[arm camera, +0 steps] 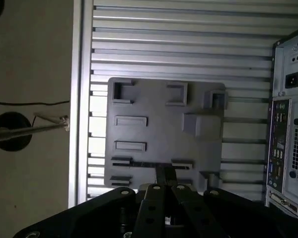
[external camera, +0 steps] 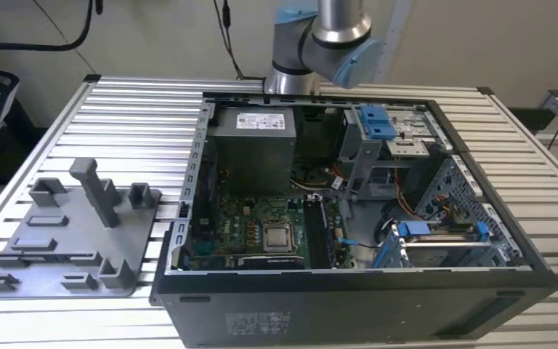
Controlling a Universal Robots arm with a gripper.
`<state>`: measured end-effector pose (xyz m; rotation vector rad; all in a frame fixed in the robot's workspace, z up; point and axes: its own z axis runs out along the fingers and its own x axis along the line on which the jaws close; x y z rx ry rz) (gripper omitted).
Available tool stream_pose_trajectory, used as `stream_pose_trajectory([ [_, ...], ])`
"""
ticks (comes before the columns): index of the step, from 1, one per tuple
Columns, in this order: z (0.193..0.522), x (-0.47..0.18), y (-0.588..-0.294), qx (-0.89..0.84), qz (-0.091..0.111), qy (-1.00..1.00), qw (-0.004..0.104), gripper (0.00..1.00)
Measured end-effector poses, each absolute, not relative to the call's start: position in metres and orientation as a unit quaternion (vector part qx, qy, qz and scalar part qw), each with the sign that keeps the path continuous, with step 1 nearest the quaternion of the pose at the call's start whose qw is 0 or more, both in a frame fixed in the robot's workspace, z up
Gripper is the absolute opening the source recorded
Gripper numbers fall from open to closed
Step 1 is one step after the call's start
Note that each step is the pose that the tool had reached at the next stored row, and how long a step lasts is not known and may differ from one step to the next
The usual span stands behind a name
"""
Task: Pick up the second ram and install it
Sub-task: 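Reach for the second ram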
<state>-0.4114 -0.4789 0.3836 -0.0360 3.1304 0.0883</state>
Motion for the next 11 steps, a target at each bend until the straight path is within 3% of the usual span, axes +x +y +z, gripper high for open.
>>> stream_pose_trajectory([
  [11, 0.384, -0.414, -0.494, -0.008, 0.028, 1.000, 0.005, 0.11],
])
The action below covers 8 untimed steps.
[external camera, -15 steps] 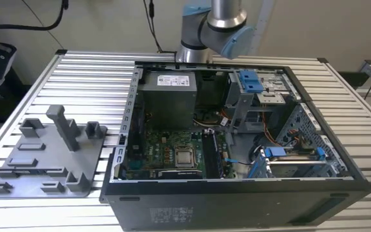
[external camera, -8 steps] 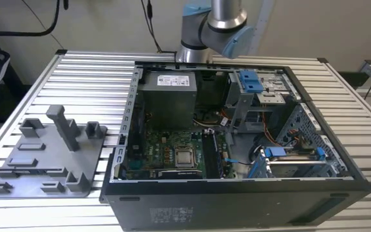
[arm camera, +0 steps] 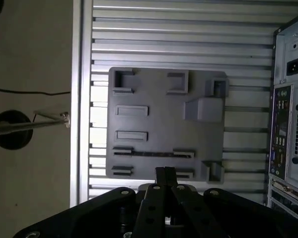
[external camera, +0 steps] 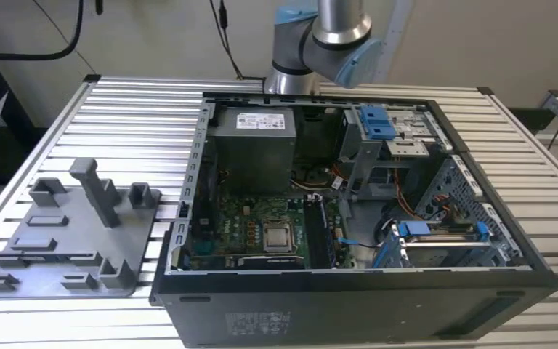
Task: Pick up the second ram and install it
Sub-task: 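Reach for the second ram, then pick up the second ram and move it above second insertion slot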
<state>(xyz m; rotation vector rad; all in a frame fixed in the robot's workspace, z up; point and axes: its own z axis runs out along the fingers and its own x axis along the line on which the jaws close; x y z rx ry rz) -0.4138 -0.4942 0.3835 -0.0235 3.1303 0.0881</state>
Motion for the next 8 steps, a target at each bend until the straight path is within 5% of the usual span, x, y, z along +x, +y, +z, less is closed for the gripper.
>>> stream_pose_trajectory([
  [8, 0.3836, -0.4137, -0.4943, -0.008, 0.028, 1.000, 0.005, 0.11],
])
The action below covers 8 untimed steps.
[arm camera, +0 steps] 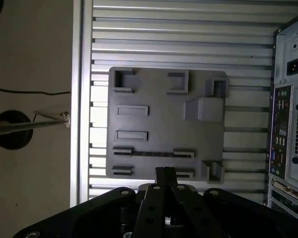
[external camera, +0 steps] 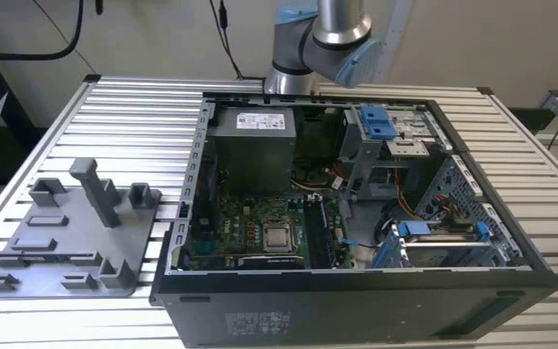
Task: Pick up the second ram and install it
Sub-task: 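Pick up the second ram and move it above second insertion slot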
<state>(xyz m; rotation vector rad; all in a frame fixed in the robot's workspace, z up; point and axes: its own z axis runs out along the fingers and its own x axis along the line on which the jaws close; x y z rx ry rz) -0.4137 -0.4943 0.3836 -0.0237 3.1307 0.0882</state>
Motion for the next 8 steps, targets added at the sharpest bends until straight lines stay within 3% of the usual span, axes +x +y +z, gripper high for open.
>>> stream_pose_trajectory([
  [8, 0.3835, -0.4139, -0.4942, -0.014, 0.028, 0.999, 0.005, 0.11],
])
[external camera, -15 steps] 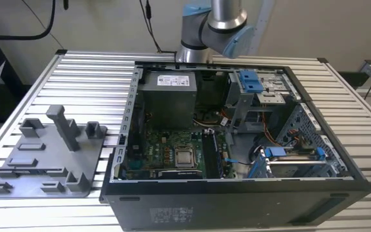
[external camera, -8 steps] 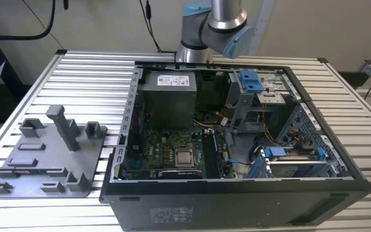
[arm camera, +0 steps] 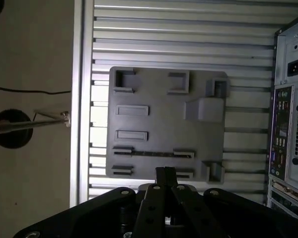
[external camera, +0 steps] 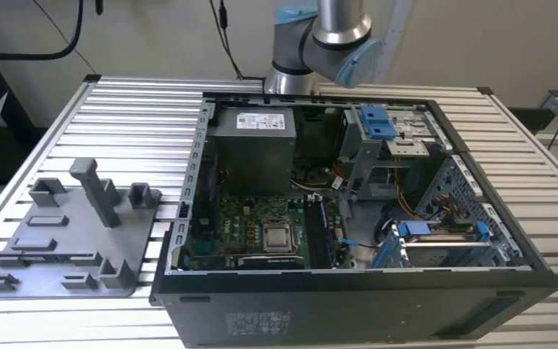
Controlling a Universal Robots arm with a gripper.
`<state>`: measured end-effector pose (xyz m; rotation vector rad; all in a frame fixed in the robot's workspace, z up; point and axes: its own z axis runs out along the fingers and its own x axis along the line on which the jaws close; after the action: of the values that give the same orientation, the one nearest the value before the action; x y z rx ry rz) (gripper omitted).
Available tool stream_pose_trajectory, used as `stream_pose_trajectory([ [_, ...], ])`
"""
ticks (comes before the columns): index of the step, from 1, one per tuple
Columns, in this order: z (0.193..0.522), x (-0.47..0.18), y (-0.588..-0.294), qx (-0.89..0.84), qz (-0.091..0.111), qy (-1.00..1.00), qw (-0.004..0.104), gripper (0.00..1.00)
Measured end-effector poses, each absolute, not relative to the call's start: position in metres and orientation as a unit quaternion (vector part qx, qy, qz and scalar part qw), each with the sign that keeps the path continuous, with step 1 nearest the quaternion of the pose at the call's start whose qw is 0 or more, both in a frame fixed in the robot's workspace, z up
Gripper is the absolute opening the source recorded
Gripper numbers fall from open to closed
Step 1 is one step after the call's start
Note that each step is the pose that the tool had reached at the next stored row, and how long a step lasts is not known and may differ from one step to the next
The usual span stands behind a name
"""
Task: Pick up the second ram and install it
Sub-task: 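Pick up the second ram and move it above second insertion slot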
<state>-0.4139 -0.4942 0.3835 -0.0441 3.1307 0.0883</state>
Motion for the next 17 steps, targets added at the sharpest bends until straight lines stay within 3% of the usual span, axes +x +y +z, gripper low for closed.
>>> stream_pose_trajectory([
  [17, 0.3835, -0.4138, -0.4942, -0.161, 0.028, 0.987, 0.000, 0.11],
])
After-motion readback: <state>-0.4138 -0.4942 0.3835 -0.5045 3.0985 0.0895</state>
